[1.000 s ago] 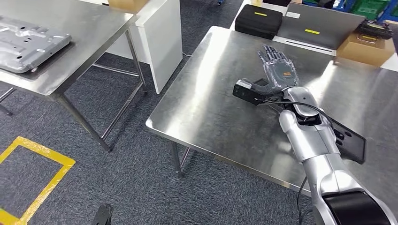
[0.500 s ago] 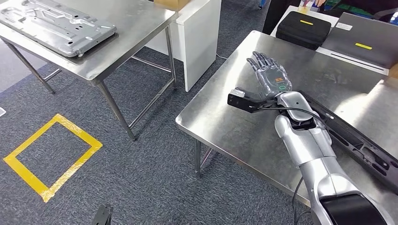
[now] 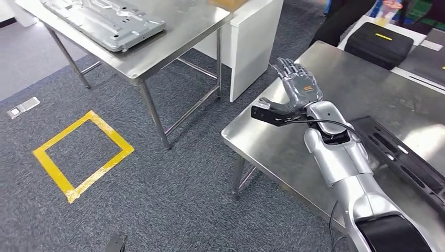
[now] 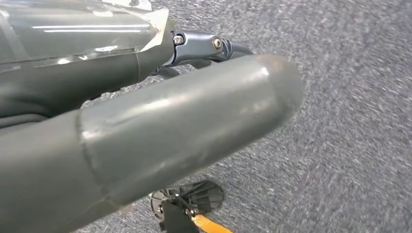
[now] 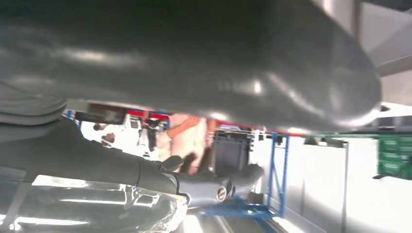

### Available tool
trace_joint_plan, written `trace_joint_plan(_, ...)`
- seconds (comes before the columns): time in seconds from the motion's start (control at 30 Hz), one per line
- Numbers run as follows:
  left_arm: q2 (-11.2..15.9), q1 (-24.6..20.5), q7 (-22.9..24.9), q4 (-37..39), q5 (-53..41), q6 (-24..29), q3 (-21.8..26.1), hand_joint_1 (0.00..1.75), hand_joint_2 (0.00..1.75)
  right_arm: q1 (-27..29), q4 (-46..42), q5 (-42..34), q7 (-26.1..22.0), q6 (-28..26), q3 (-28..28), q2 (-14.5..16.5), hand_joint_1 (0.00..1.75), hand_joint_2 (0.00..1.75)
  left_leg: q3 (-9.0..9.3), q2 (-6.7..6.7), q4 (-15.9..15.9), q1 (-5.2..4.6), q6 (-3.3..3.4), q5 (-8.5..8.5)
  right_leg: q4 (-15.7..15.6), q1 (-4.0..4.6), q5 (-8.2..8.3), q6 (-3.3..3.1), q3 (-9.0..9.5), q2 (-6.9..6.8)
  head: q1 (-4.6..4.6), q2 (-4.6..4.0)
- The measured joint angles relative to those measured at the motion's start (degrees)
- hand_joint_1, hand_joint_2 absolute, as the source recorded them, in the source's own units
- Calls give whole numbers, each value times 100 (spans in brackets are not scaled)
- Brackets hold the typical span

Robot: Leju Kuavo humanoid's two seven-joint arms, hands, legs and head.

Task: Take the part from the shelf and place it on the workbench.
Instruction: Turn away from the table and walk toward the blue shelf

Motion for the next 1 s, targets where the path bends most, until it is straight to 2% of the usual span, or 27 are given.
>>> trace_joint_plan(0.03,1,5,0,-1,0,0,0,0,0,-3,0,1,-1,-1,8,6,0,0,7,-68,-26,-9,62,15,-9,-2,-14,44,4,-27,12,0)
trace_joint_plan(0.07,-4,9,0,-2,0,1,0,0,0,-5,1,2,-2,-1,18,6,0,0,21,-134,-59,-19,119,34,29,-13,-55,74,-10,32,20,0)
trace_joint_plan(0.1,-7,7,0,-4,0,1,1,0,0,-7,1,2,-2,-1,27,1,0,0,37,-196,-91,-19,181,59,179,-32,-146,78,-76,153,28,0)
trace_joint_plan(0.17,-14,-3,-1,-7,0,4,3,0,0,4,8,-1,-3,-1,45,-31,0,0,55,-327,-126,-17,260,83,838,-56,-448,32,-383,458,55,0)
trace_joint_plan(0.23,-13,-3,-1,-9,1,5,6,0,0,31,27,-3,-3,-1,59,-62,0,0,55,-484,-123,-27,284,82,1570,-40,-683,18,-771,585,69,0)
trace_joint_plan(0.27,-15,2,-1,-9,2,5,8,0,0,42,38,-4,-3,-1,64,-71,0,0,55,-571,-119,-34,285,82,1703,-30,-682,41,-871,608,72,0)
trace_joint_plan(0.3,-17,7,-2,-9,2,4,10,0,0,46,46,-6,-3,-1,70,-74,0,0,56,-657,-112,-40,285,81,1590,-22,-581,79,-850,626,74,0)
trace_joint_plan(0.33,-19,10,-3,-9,2,4,13,0,0,44,52,-8,-3,-1,77,-73,0,0,58,-742,-101,-43,283,80,1274,-21,-409,119,-729,658,75,0)
trace_joint_plan(0.37,-21,10,-7,-9,2,4,14,0,0,38,54,-10,-3,-1,85,-72,0,0,54,-823,-87,-43,277,77,847,-28,-217,148,-553,753,79,0)
trace_joint_plan(0.4,-22,10,-10,-9,3,4,15,0,0,29,56,-13,-3,-1,94,-69,0,0,40,-899,-65,-54,264,71,476,-28,-64,149,-386,857,81,0)
trace_joint_plan(0.43,-23,12,-14,-9,4,4,17,0,0,20,62,-14,-3,-1,104,-66,0,0,19,-962,-48,-63,245,69,228,-28,32,126,-276,929,83,0)
trace_joint_plan(0.47,-25,20,-17,-9,6,4,21,0,0,15,69,-14,-3,-2,115,-51,0,0,-5,-1019,-38,-68,221,72,113,-20,70,88,-226,973,80,0)
trace_joint_plan(0.5,-25,32,-19,-9,9,5,25,0,0,9,79,-14,-3,-3,125,-30,0,0,-24,-1068,-38,-71,192,81,105,0,73,42,-215,940,79,0)
trace_joint_plan(0.53,-15,49,-21,-9,13,7,31,0,0,3,87,-13,-5,-4,134,2,0,0,-40,-1096,-43,-64,164,88,94,-25,86,-4,-209,877,78,0)
trace_joint_plan(0.57,-11,65,-25,-9,17,9,39,0,0,-7,94,-13,-7,-6,144,39,0,0,-60,-1030,-19,-68,133,69,77,-45,99,-44,-192,825,73,0)
trace_joint_plan(0.6,-8,76,-29,-9,20,12,49,0,0,-22,99,-13,-8,-11,151,68,0,0,-108,-891,76,-72,97,3,56,-70,110,-103,-171,766,57,0)
trace_joint_plan(0.63,-3,79,-33,-9,22,15,61,0,0,-36,103,-14,-9,-17,159,94,0,0,-211,-709,293,-70,61,-126,35,-93,117,-160,-148,701,37,0)
trace_joint_plan(0.67,-8,78,-36,-9,23,16,72,0,0,-46,107,-15,-8,-22,168,107,0,0,-369,-519,623,-59,26,-299,31,-72,112,-204,-133,638,24,0)
trace_joint_plan(0.7,-9,76,-37,-9,23,17,79,0,0,-51,113,-16,-4,-26,177,115,0,0,-562,-411,1009,-34,-6,-473,31,-57,103,-245,-125,570,9,0)
trace_joint_plan(0.73,-10,78,-36,-9,21,17,84,0,0,-48,121,-17,0,-27,186,117,0,0,-740,-360,1349,-8,-33,-595,32,-43,96,-260,-119,497,11,0)
trace_joint_plan(0.77,-11,84,-32,-9,18,16,85,0,0,-44,130,-19,7,-28,195,120,0,0,-843,-337,1528,16,-56,-624,33,-38,90,-266,-117,427,12,0)
trace_joint_plan(0.8,-10,89,-27,-9,16,16,89,0,0,-41,138,-22,15,-29,203,122,0,0,-831,-315,1486,40,-77,-549,35,-40,83,-264,-116,360,7,0)
trace_joint_plan(0.83,-5,91,-21,-9,14,16,92,0,0,-38,143,-26,24,-31,210,126,0,0,-696,-273,1225,60,-93,-395,37,-45,74,-252,-110,295,8,0)
trace_joint_plan(0.9,4,84,-14,-9,10,16,98,0,0,-42,146,-31,38,-38,221,127,0,0,-263,-26,463,71,-98,-85,49,-21,37,-196,-89,182,-4,0)
trace_joint_plan(0.93,7,77,-13,-10,8,16,99,0,0,-46,149,-32,43,-44,225,121,0,0,-109,71,196,60,-77,-5,54,-1,15,-159,-75,129,9,0)
trace_joint_plan(0.97,7,72,-12,-10,6,16,99,0,0,-49,151,-33,44,-54,228,117,0,0,-35,125,65,40,-47,14,54,24,-2,-124,-61,77,21,0)
trace_joint_plan(1.0,7,68,-11,-11,4,15,101,0,0,-49,155,-33,45,-63,233,119,0,0,-34,93,43,13,-8,6,47,45,-16,-86,-44,19,34,0)
